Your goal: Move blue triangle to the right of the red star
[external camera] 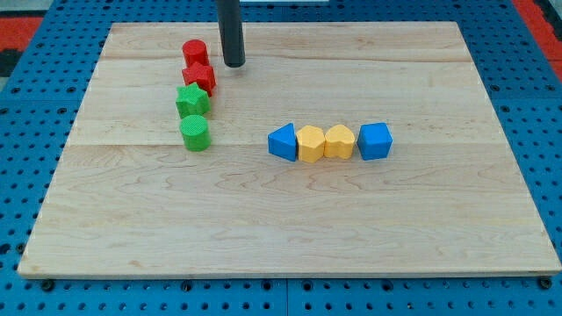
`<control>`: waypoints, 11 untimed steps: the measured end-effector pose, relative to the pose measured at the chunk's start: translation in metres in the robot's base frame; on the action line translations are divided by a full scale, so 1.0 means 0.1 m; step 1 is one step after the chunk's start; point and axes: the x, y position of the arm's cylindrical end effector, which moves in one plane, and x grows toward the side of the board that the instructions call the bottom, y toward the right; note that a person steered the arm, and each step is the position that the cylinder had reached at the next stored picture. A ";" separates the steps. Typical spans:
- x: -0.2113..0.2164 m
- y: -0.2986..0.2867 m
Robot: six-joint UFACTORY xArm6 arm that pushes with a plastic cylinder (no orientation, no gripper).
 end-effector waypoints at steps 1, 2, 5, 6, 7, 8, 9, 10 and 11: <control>0.37 1.00; 0.70 2.18; 1.91 1.14; 1.71 0.73; 1.35 0.58; 0.79 0.36; 0.60 0.39; 0.76 0.43; 0.75 0.43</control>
